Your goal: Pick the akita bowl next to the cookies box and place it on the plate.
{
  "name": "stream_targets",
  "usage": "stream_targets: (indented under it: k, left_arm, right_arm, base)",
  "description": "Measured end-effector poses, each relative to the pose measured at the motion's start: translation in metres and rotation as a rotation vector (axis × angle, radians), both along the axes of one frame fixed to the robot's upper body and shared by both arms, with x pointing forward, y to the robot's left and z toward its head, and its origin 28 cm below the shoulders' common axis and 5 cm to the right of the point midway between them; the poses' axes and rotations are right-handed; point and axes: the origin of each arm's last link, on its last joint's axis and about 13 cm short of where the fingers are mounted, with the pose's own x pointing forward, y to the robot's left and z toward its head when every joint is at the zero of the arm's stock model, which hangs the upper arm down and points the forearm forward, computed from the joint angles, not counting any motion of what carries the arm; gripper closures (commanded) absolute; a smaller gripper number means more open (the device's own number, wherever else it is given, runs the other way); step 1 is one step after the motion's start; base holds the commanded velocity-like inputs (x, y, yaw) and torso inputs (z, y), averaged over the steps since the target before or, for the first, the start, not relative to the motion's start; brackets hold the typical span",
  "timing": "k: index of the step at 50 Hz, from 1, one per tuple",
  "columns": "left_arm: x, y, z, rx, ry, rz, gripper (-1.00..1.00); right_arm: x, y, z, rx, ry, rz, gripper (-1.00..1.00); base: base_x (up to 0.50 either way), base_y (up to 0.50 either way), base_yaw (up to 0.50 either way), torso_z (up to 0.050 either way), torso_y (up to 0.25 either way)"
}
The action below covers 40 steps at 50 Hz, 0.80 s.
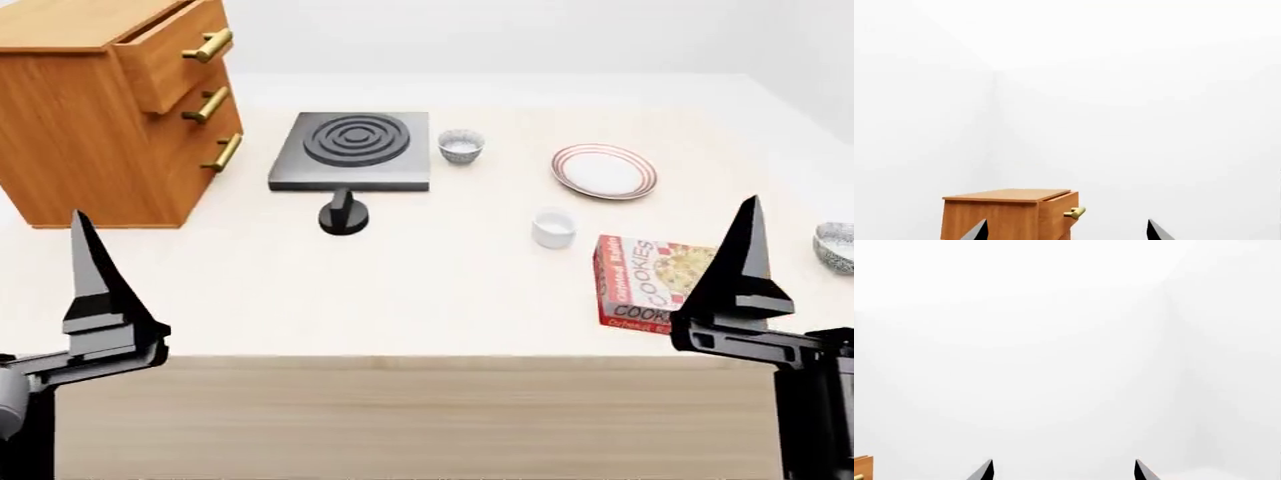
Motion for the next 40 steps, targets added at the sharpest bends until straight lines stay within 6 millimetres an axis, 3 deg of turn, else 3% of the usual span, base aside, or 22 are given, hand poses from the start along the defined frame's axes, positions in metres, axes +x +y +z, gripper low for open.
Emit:
stream_targets:
  k: [34, 40]
  left_arm:
    - [-0.0055, -0.0015, 0.0032, 0.012, -0.019, 0.002, -1.00]
    - [-0.0057, -0.0021, 0.0037, 0.014, -0.017, -0.003, -1.00]
  right_arm:
    - [-0.0013, -0.0005, 0.0011, -0.005, -0.002, 0.011, -1.00]
    - [-0.0007, -0.0004, -0.0001, -0.018, -0.003, 0.008, -1.00]
  base:
    - [-0.08, -0.50, 0.00, 0.000, 0.000]
    - [0.00, 0.00, 0.00, 0.000, 0.000]
